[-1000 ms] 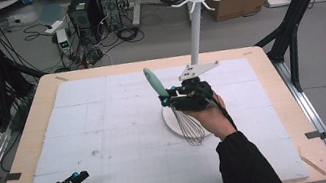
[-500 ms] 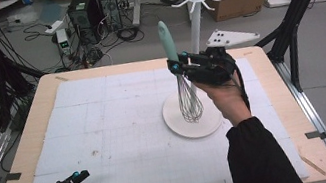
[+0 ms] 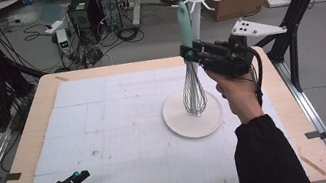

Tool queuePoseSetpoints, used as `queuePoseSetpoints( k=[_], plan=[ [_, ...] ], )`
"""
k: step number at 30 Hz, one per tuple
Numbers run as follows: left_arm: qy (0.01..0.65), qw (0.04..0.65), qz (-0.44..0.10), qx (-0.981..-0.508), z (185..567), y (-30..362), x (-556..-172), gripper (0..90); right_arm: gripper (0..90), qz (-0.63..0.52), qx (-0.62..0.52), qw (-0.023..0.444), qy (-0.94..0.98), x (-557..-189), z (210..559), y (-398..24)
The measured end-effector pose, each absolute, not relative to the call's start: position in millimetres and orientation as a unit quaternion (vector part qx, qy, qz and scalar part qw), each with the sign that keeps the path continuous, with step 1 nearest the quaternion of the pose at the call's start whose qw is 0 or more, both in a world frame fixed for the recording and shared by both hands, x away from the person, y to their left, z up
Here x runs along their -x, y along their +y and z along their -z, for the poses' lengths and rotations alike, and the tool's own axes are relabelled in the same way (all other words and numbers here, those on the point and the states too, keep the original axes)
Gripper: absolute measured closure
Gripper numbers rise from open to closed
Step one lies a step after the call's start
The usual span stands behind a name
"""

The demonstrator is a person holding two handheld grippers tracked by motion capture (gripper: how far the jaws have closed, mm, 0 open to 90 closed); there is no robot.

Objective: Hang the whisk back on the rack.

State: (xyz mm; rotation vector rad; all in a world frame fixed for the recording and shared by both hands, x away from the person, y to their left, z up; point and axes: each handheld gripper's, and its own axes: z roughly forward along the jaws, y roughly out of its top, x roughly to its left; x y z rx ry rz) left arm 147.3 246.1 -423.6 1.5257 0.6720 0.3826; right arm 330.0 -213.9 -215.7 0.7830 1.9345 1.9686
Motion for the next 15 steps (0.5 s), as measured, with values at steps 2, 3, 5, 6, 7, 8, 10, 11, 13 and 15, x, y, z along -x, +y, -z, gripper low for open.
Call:
queuePoseSetpoints(
  k=[2, 3, 5, 6, 7, 8, 10, 11, 13, 15],
  plan=[
    [0.297, 0.656, -0.168, -0.673, 423.6, 245.9, -147.3, 25.2, 69.5, -0.681, -0.271, 0.135, 0.667, -329.4, 216.1, -217.1],
    [0.297, 0.656, -0.168, -0.673, 423.6, 245.9, -147.3, 25.2, 69.5, -0.682, -0.271, 0.135, 0.666, -328.9, 216.6, -217.8],
    [0.296, 0.655, -0.169, -0.674, 423.6, 245.7, -147.4, 25.2, 69.5, -0.679, -0.270, 0.138, 0.669, -326.9, 216.9, -218.1],
    [0.296, 0.655, -0.169, -0.674, 423.6, 245.6, -147.4, 25.2, 69.5, -0.681, -0.267, 0.136, 0.668, -325.9, 217.4, -217.8],
    [0.295, 0.655, -0.170, -0.675, 423.6, 245.5, -147.5, 25.2, 69.5, -0.681, -0.265, 0.136, 0.669, -324.4, 217.8, -217.2],
    [0.295, 0.655, -0.170, -0.675, 423.6, 245.5, -147.5, 25.2, 69.5, -0.680, -0.261, 0.139, 0.671, -322.9, 217.9, -216.6],
    [0.296, 0.654, -0.169, -0.675, 423.6, 245.1, -147.4, 25.2, 69.5, -0.681, -0.258, 0.142, 0.671, -319.9, 218.1, -216.2],
    [0.295, 0.655, -0.169, -0.675, 423.6, 245.1, -147.3, 25.2, 69.5, -0.681, -0.258, 0.144, 0.670, -319.2, 218.4, -216.8],
    [0.295, 0.655, -0.170, -0.675, 423.5, 245.4, -147.2, 25.2, 69.5, -0.684, -0.258, 0.142, 0.668, -318.6, 219.8, -219.1],
    [0.295, 0.654, -0.170, -0.675, 423.6, 245.6, -147.2, 25.2, 69.5, -0.686, -0.258, 0.145, 0.665, -317.1, 220.5, -221.2]
  ],
)
